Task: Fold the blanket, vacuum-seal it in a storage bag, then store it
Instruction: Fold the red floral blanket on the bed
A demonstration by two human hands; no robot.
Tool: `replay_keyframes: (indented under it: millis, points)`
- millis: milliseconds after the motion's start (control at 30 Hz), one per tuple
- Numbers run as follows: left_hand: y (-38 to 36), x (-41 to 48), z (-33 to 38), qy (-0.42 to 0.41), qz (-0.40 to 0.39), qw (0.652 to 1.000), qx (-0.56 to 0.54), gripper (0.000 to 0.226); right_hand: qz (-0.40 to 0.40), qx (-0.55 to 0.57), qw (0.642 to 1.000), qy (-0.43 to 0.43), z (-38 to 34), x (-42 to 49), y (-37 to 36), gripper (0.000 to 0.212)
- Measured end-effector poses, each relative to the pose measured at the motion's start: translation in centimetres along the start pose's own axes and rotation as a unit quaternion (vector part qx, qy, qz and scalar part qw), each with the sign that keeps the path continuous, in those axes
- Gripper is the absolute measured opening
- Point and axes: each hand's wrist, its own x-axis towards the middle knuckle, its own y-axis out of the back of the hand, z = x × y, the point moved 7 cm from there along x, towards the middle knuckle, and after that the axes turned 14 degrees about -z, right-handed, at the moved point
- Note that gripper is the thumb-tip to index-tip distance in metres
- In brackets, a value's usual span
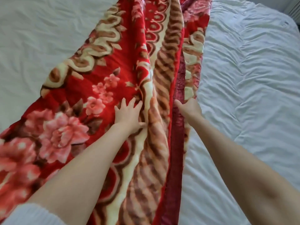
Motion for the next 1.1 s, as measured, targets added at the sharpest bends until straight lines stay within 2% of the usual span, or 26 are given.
replay_keyframes:
  millis: [100, 167, 200, 300, 367, 500, 567, 633, 800, 867, 1033, 1100]
  points:
    - [-0.7, 4.1, 0.2, -0.002, -0.067, 0.997, 0.046, 0.115, -0.014, 0.086, 0.996, -0.006, -1.4, 5.0, 0.0, 0.04]
    - [-1.8, 5.7, 0.1, 0.002, -0.104, 0.993, 0.064, 0.123, 0.007, 0.124, 0.992, -0.013, -2.2, 5.9, 1.8, 0.033]
    - [-2.1, 6.2, -0.1, 0.003, -0.119, 0.99, 0.069, 0.124, 0.036, 0.111, 0.993, 0.002, -2.4, 5.9, 3.4, 0.026]
    - [-2.8, 7.5, -0.1, -0.011, -0.142, 0.986, 0.081, 0.123, 0.138, -0.063, 0.988, 0.041, -1.2, 4.3, 7.5, 0.016]
    - [-3.2, 8.1, -0.1, -0.018, -0.139, 0.986, 0.093, 0.123, 0.121, -0.099, 0.988, -0.001, 1.4, 4.4, 6.0, 0.023]
    - [-3.7, 8.0, -0.6, -0.007, -0.127, 0.986, 0.106, 0.122, 0.085, -0.056, 0.991, -0.082, 2.8, 5.0, 1.9, 0.042]
    - [-3.6, 7.8, -0.5, -0.006, -0.106, 0.988, 0.115, 0.121, 0.09, -0.053, 0.99, -0.096, 3.0, 2.9, 1.8, 0.051]
    - [-3.7, 7.2, -0.4, 0.001, -0.077, 0.99, 0.117, 0.115, 0.055, -0.045, 0.992, -0.106, 4.6, -0.4, 0.1, 0.058]
    - [-6.4, 0.9, 0.0, 0.008, -0.035, 0.997, 0.065, 0.064, -0.007, -0.062, 0.989, -0.137, 7.9, -11.3, -6.2, 0.053]
    - [-8.9, -3.0, -0.1, 0.003, -0.034, 0.998, 0.05, 0.053, -0.016, -0.092, 0.985, -0.145, 8.7, -15.3, -8.0, 0.051]
    - [-15.9, -13.7, -2.8, -0.029, -0.033, 0.997, 0.063, 0.065, -0.036, -0.12, 0.982, -0.14, 10.7, -25.0, -12.0, 0.05]
    - [-18.4, -17.5, -4.0, -0.036, -0.051, 0.995, 0.073, 0.063, -0.039, -0.123, 0.982, -0.142, 11.2, -28.0, -13.4, 0.05]
